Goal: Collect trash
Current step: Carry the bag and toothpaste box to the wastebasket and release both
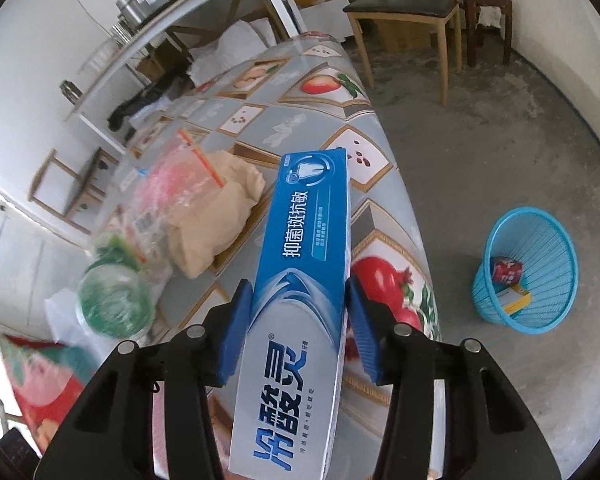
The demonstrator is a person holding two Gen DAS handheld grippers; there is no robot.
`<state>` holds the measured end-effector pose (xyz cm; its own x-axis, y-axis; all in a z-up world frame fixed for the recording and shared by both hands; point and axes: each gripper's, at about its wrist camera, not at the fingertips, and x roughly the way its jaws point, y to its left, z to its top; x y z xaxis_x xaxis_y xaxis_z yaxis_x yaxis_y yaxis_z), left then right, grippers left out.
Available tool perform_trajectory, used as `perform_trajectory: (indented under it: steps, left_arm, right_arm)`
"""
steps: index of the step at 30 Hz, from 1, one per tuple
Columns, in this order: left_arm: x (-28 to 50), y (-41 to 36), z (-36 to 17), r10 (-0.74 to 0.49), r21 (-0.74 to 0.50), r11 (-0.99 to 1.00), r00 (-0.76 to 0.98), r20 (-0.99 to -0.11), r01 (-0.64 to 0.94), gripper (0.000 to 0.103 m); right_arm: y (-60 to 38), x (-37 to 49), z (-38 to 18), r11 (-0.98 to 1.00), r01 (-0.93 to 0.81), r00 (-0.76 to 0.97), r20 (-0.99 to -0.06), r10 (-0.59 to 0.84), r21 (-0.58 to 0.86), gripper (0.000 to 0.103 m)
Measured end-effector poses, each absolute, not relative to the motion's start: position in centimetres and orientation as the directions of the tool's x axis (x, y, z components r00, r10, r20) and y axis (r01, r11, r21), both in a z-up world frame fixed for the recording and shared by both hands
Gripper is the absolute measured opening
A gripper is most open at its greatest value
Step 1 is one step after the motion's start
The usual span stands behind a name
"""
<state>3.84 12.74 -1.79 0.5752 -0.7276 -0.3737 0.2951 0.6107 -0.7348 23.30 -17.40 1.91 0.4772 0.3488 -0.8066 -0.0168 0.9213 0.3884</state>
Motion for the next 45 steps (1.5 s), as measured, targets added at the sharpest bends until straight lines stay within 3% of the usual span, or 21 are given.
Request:
perform_trajectory:
  steps: [12, 22, 30, 36, 41, 43, 44, 45]
  left_arm:
    - [4.3, 9.9, 1.0, -0.724, -0.708, 0.635, 0.558, -0.407, 0.308, 0.000]
    - [12.5, -0.1, 3.8, -0.806, -0.704, 0.591, 0.337, -0.487, 0.394, 0.000]
    - [20.5, -13.0, 1.1, -0.792, -0.719, 0.580, 0.056, -0.608, 0.382, 0.000]
    - [25.0, -22.0, -4.4, -0.671, -0.651, 0.657, -0.100, -0.735, 0.380, 0.000]
    - [29.7, -28.3, -7.8, -0.590, -0.589, 0.709, -0.130, -0.797, 0.388, 0.000]
    - [32.0, -30.0, -8.5, -0.586, -0.568, 0.724, -0.086, -0.806, 0.391, 0.015]
    - [32.7, -30.5, -8.6, -0.587, -0.556, 0.733, -0.049, -0.808, 0.391, 0.035]
    - [33.2, -30.7, -8.6, -0.584, -0.541, 0.746, -0.009, -0.812, 0.387, 0.049]
  right_arm:
    - [-23.1, 17.4, 4.8, 0.812, -0.048, 0.531, -0.674, 0.514, 0.581, 0.046]
    - [-34.9, 11.4, 5.7, 0.749, 0.097, 0.674, -0.597, 0.435, 0.655, 0.046]
    - [-43.9, 9.2, -1.1, 0.635, 0.310, 0.691, -0.626, 0.361, 0.708, 0.046]
    - [-48.3, 11.2, -8.3, 0.537, 0.442, 0.642, -0.672, 0.370, 0.718, 0.046]
    - [-52.4, 16.2, -13.4, 0.491, 0.516, 0.607, -0.704, 0.369, 0.702, 0.048]
    - [-54.1, 18.3, -15.7, 0.486, 0.536, 0.589, -0.718, 0.370, 0.690, 0.050]
    - [-55.0, 19.5, -17.0, 0.499, 0.553, 0.569, -0.740, 0.358, 0.667, 0.055]
    - [-55.6, 20.2, -17.9, 0.502, 0.573, 0.555, -0.757, 0.344, 0.648, 0.056]
